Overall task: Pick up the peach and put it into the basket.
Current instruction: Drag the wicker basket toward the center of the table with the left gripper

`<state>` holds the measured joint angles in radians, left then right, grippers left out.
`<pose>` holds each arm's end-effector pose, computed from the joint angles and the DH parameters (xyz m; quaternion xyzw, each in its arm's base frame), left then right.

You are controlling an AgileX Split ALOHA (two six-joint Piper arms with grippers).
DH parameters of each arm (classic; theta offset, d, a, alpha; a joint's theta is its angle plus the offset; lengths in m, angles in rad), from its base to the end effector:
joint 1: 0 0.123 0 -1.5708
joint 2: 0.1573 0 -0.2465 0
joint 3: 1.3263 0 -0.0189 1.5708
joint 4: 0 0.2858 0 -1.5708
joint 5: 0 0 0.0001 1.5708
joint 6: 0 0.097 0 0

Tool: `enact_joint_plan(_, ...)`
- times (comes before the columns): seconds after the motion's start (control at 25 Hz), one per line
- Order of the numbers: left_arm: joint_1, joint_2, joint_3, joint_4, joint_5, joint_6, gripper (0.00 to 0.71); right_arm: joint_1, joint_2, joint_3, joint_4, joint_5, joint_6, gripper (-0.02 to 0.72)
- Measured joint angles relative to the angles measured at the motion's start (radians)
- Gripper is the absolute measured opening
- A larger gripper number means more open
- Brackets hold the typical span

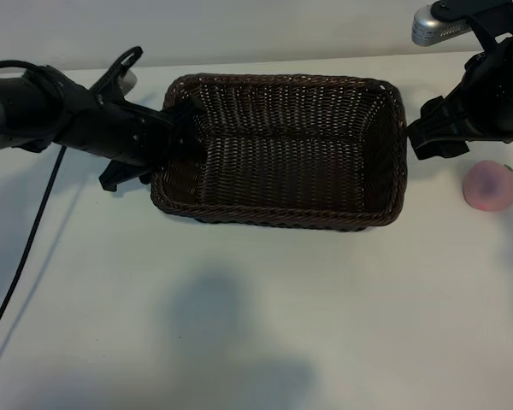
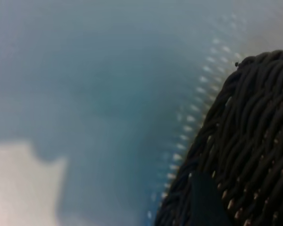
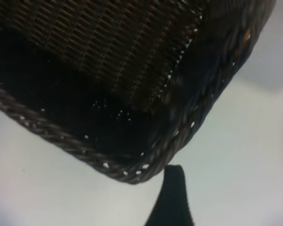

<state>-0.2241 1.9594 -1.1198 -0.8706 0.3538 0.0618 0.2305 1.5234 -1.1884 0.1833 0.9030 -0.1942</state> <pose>0.3853 -0.1143 0.0741 -0.2220 0.9234 -0.2494 0.1891 0.3361 0.0931 0.2289 -0.1657 0.9606 0.0858 0.2061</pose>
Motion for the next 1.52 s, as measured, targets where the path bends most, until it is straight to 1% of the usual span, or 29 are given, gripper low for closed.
enact_joint_plan(0.76, 0.0, 0.018, -0.008, -0.013, -0.008, -0.008, 0.421, 0.0, 0.0, 0.0, 0.0, 0.0, 0.0, 0.596)
enact_joint_plan(0.8, 0.0, 0.017, -0.008, -0.013, -0.008, -0.007, 0.429, 0.0, 0.0, 0.0, 0.0, 0.001, 0.0, 0.596)
enact_joint_plan(0.84, 0.0, 0.014, -0.008, -0.011, -0.008, -0.007, 0.456, 0.0, 0.0, 0.0, 0.0, 0.002, 0.0, 0.596)
enact_joint_plan(0.96, 0.0, -0.005, -0.008, 0.016, -0.01, -0.007, 0.587, 0.0, 0.0, 0.0, 0.0, 0.003, 0.0, 0.596)
enact_joint_plan(1.04, 0.0, -0.025, -0.008, 0.046, -0.009, -0.009, 0.655, 0.0, 0.0, 0.0, 0.0, 0.003, 0.0, 0.596)
enact_joint_plan(1.08, 0.0, -0.038, -0.008, 0.061, -0.009, -0.013, 0.677, 0.0, 0.0, 0.0, 0.0, 0.003, 0.0, 0.596)
enact_joint_plan(1.24, 0.0, -0.088, -0.008, 0.145, 0.018, -0.027, 0.686, 0.0, 0.0, 0.0, 0.0, 0.004, 0.0, 0.596)
enact_joint_plan(1.52, 0.0, -0.227, -0.008, 0.311, 0.113, -0.056, 0.667, 0.0, 0.0, 0.0, 0.0, 0.004, 0.0, 0.596)
